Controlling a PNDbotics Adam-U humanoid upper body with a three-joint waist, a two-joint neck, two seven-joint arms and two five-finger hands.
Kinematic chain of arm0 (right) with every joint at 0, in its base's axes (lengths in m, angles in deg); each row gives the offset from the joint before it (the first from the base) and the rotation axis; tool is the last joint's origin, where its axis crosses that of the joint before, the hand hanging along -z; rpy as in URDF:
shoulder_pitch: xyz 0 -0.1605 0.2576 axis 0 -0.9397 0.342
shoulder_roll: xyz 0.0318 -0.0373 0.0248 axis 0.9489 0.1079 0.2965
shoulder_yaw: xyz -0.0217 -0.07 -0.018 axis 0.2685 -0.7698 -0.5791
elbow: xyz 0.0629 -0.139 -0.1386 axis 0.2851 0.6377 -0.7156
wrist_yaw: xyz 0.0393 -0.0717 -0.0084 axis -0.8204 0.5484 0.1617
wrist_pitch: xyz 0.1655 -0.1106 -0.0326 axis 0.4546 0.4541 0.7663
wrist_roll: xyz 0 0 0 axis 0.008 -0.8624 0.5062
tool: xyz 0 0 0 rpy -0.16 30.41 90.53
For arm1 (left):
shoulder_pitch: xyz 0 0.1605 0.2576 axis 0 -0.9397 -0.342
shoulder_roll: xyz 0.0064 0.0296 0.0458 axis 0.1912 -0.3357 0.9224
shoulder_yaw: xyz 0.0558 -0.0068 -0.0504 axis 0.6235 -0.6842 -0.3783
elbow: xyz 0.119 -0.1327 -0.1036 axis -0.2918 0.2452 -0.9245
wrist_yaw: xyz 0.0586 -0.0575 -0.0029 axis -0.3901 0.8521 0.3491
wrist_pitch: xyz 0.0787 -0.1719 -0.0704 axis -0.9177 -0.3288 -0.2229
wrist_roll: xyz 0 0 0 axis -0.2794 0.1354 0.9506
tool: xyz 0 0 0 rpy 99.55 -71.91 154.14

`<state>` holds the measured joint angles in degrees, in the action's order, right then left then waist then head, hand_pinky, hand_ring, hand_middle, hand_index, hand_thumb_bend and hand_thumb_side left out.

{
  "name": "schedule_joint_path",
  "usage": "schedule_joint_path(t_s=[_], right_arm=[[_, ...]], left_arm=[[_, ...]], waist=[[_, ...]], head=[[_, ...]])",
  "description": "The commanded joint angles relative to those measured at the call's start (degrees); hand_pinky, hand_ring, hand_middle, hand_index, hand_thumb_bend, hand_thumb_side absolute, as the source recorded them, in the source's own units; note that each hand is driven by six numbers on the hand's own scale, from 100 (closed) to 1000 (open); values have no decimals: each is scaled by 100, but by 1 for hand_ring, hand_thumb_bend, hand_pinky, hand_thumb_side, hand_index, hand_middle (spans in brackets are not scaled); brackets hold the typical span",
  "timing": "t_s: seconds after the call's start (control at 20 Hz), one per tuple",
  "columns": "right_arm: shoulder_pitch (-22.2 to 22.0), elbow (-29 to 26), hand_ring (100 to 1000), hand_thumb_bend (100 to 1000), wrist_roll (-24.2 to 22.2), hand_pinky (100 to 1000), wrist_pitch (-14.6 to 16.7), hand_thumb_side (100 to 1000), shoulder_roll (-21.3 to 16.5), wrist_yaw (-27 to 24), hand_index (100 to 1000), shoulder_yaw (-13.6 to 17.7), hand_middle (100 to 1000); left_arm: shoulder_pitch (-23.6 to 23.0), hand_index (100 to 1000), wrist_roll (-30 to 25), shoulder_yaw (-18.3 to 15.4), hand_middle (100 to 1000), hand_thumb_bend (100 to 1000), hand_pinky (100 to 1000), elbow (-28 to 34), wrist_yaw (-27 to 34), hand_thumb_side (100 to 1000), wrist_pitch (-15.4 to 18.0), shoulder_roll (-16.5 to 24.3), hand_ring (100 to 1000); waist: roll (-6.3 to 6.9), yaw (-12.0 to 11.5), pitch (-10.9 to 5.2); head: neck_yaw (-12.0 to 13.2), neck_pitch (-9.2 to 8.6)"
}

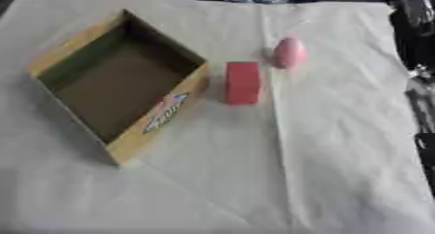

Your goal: Pick up objects on the table and place them in the box.

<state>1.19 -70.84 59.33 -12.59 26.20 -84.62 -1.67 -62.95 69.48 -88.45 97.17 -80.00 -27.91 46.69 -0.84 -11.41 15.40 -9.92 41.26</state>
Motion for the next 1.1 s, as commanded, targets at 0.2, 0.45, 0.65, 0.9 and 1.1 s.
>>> schedule_joint_path(t_s=[0.2, 0.45, 0.65, 0.9, 1.1], right_arm=[[160, -114, 781, 100, -34, 754, -83, 811, -402, 157, 870, -26, 775], [522, 23, 788, 100, 18, 770, -532, 857, -1200, 758, 866, -208, 781], [1012, 507, 794, 100, -54, 784, -740, 891, -1874, 1330, 865, -492, 787], [1582, 1184, 810, 100, -433, 807, -725, 884, -2418, 1637, 866, -868, 802], [2028, 1728, 829, 100, -1093, 832, -693, 862, -2645, 1789, 867, -1135, 817]], left_arm=[[14, 785, -20, -22, 1000, 373, 638, 81, 2, 1000, -9, 102, 796], [-2, 785, -30, -10, 1000, 372, 638, 81, 2, 1000, -16, 136, 796], [-12, 784, -44, 2, 1000, 371, 638, 81, 7, 1000, -21, 161, 796], [-15, 784, -65, 22, 1000, 368, 637, 81, 19, 1000, -29, 181, 797], [-12, 783, -84, 32, 1000, 367, 637, 81, 26, 1000, -31, 198, 797]], waist=[[-12, -13, -115], [-48, -34, -132], [-67, -62, -146], [-84, -87, -154], [-91, -100, -162]], head=[[47, -1], [74, 18], [62, 38], [43, 36], [33, 38]])
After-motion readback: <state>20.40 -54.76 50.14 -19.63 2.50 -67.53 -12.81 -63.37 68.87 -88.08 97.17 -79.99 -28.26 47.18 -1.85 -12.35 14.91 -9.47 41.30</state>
